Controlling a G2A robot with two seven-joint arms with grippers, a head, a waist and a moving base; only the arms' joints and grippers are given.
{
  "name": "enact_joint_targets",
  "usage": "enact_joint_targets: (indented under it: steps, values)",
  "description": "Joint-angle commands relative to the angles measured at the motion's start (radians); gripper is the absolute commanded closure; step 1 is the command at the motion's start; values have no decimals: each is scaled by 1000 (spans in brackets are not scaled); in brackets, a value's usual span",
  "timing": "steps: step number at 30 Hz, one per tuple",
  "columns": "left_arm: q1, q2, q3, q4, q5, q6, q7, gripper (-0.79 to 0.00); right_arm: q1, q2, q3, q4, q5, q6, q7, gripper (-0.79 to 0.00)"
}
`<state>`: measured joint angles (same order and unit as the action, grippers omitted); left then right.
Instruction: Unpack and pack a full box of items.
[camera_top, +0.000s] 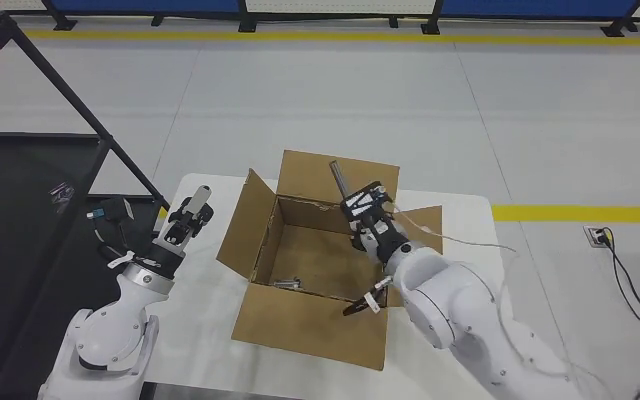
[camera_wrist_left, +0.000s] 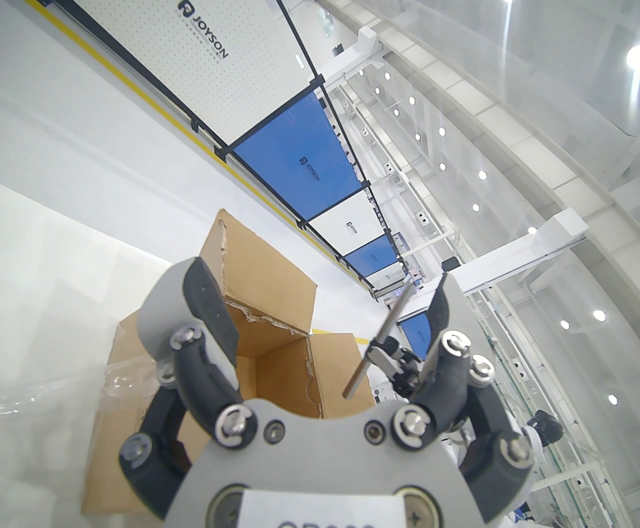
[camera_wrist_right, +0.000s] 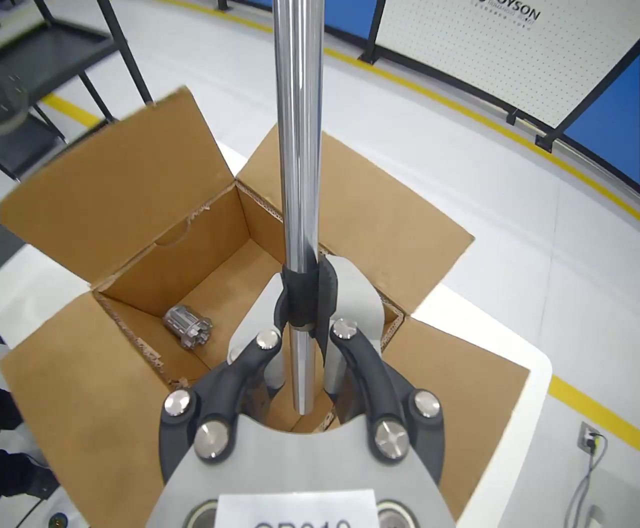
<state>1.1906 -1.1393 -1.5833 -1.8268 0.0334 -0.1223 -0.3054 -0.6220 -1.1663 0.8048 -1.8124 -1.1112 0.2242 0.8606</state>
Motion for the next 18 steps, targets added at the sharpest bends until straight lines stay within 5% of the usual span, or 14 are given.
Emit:
enact_joint_targets:
  steps: [1, 9, 18]
  values:
    - [15, 0, -14, 0, 2, -1, 18, -785, 110, -37, -91, 135, 37, -18, 30, 0]
    - [63, 0, -81, -14, -13, 12, 89, -785, 314, -184, -345, 553, 83, -157, 118, 0]
    - [44, 2, -90, -8, -5, 16, 53, -785, 398, -354, -484, 925, 127, -258, 163, 0]
